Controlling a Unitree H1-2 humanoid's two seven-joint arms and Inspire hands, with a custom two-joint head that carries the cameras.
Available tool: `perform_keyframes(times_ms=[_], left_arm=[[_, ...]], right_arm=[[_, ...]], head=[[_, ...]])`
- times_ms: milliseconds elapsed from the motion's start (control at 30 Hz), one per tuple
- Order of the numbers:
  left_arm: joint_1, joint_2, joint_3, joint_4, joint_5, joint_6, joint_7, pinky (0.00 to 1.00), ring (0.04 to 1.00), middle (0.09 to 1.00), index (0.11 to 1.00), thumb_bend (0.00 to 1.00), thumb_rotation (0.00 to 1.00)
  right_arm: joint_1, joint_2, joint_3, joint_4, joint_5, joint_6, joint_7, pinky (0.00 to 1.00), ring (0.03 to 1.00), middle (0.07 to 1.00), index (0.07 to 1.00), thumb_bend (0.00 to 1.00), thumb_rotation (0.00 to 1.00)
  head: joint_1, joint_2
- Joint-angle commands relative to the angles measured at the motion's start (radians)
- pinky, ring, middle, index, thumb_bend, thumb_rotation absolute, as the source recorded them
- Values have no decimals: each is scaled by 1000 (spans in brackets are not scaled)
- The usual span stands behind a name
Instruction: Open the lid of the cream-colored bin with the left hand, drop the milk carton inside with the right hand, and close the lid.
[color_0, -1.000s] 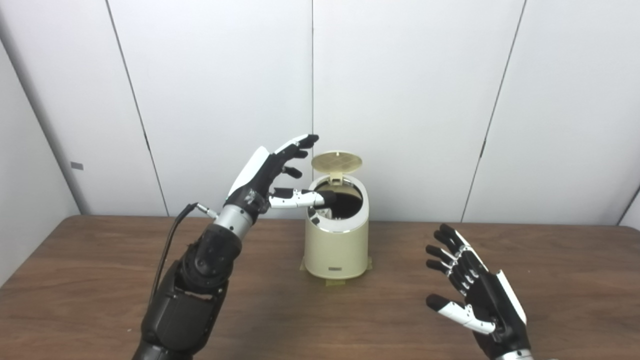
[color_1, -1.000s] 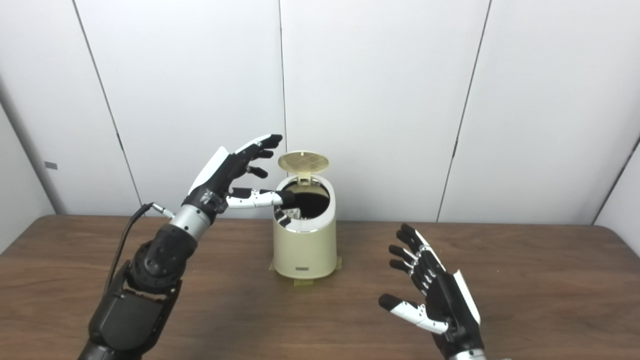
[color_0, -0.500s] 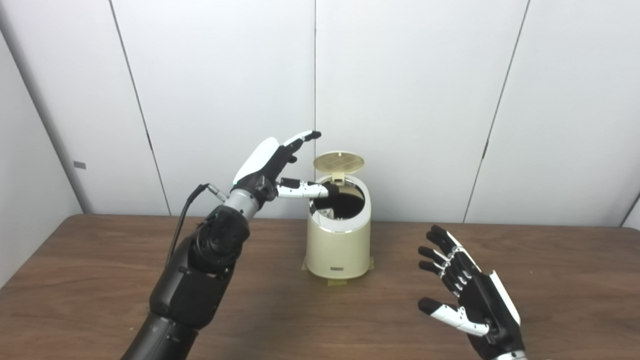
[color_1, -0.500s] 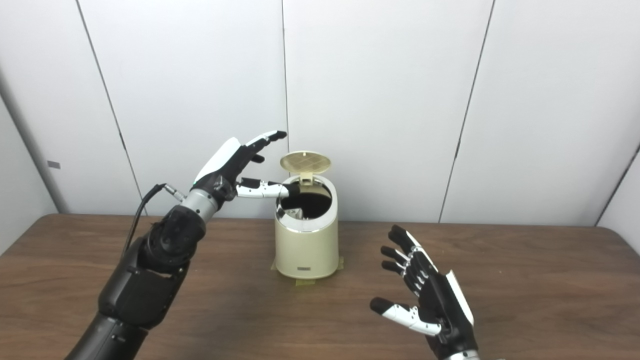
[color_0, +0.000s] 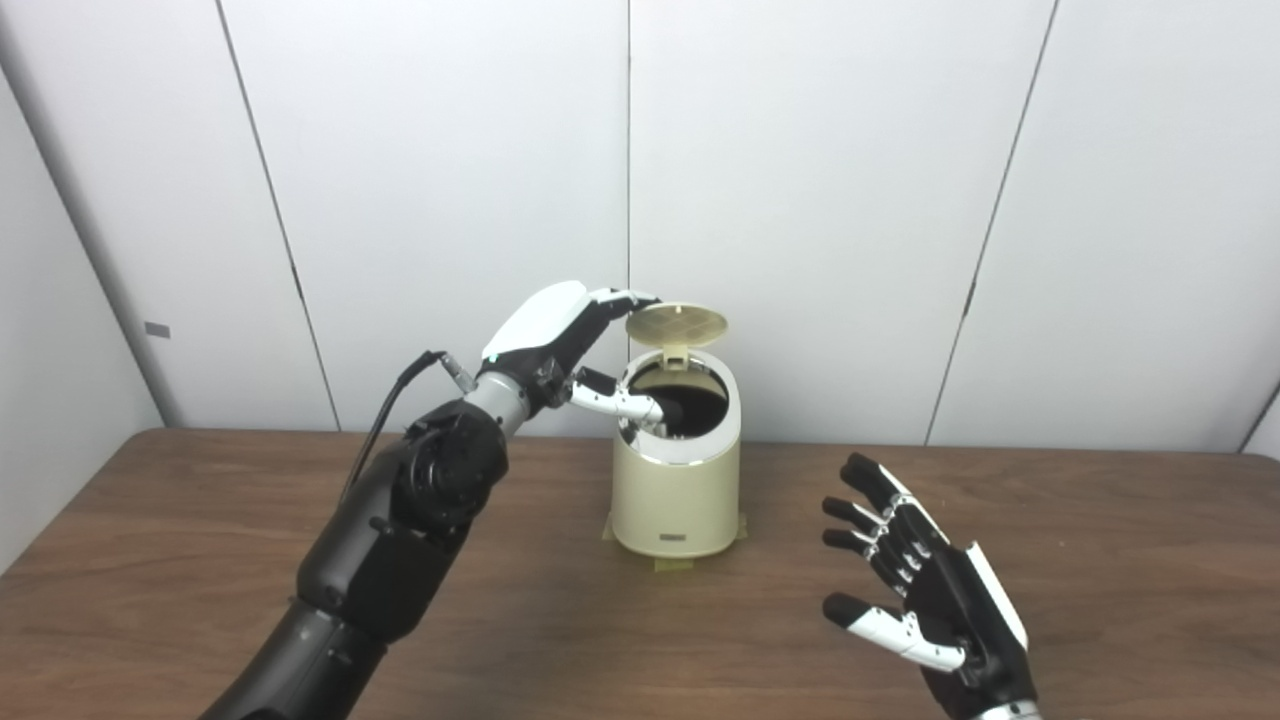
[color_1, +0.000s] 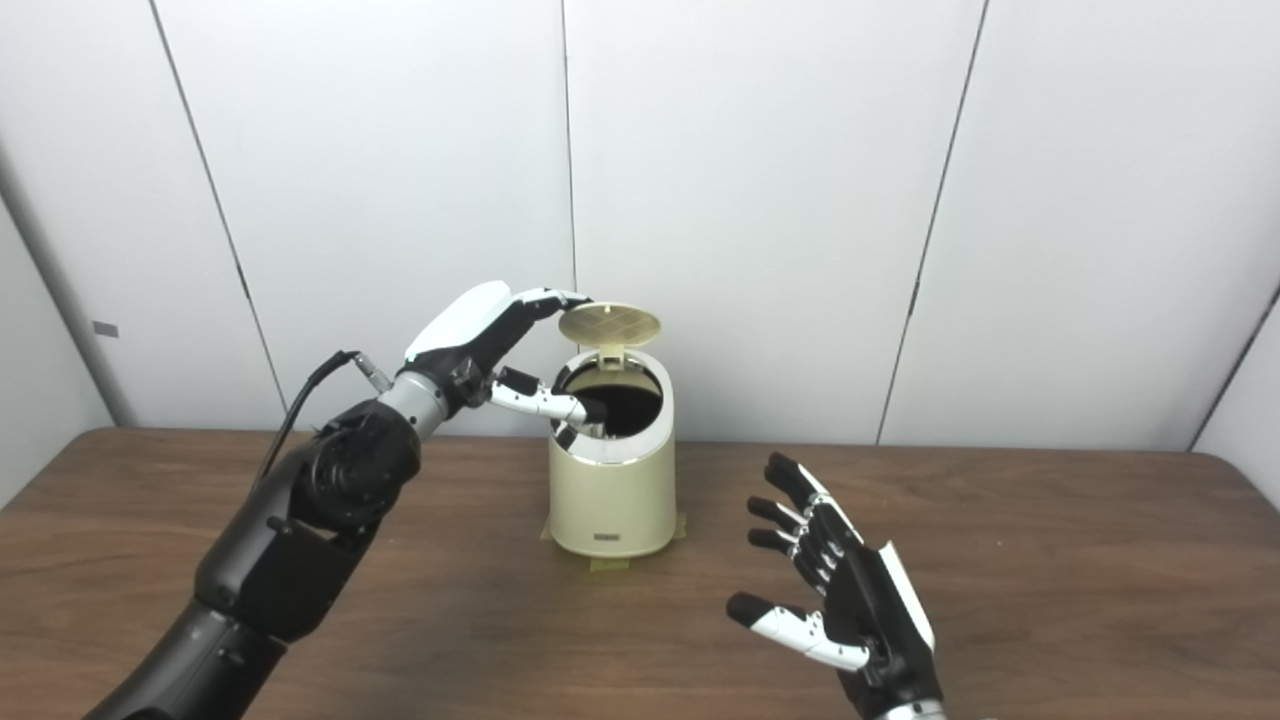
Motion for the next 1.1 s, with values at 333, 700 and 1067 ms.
perform_keyframes(times_ms=[333,700,1067], left_arm=[[-56,31,11,-65,-2,-16,-43,962,975,870,808,870,354],[-30,48,14,-93,-12,-28,-73,1000,984,863,823,865,360],[4,54,10,-121,-31,-50,-106,1000,972,866,830,880,364]], right_arm=[[-30,20,-11,-41,-40,-8,-26,722,813,899,863,770,352],[-29,51,-8,-57,-80,5,-57,688,795,880,842,743,356],[-30,67,-6,-86,-76,39,-61,685,809,886,849,727,330]], head=[[-8,5],[-20,11],[-30,20]])
